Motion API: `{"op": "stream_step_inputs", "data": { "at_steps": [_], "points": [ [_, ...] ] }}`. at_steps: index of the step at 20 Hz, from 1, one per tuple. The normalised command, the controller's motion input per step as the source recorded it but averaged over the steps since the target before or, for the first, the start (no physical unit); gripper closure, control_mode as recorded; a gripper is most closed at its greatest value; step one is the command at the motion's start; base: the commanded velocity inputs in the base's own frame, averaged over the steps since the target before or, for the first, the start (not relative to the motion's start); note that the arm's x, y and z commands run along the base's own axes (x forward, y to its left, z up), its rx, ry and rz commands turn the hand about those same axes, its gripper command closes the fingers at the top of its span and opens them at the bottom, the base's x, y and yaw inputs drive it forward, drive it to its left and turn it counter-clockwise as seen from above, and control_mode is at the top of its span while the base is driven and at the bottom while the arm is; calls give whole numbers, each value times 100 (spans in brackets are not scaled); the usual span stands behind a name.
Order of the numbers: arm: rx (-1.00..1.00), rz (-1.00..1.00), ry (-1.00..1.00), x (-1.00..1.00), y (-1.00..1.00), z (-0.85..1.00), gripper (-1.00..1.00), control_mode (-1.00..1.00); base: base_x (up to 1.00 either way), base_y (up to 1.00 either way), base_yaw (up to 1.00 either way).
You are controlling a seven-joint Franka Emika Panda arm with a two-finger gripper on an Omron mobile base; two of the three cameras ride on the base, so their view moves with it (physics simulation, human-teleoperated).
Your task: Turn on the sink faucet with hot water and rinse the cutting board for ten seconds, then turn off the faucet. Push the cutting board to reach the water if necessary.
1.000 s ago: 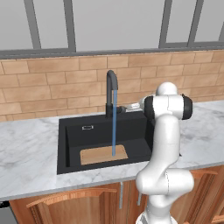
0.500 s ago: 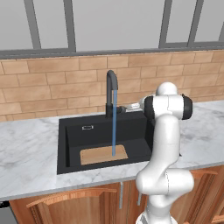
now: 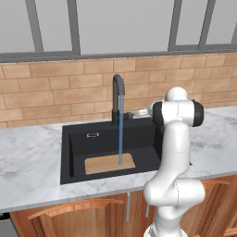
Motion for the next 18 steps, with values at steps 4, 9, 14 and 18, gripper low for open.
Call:
{"op": "stream_step_inputs", "data": {
  "at_steps": [4,9,14,18],
  "points": [
    [0,0,0,0,0,0,-100,-100,0,0,0],
    [0,0,0,0,0,0,-100,-100,0,0,0],
    [0,0,-1,0,8,0,-100,-100,0,0,0],
    [0,7,-7,0,19,0,-100,-100,0,0,0]
  ]
}}
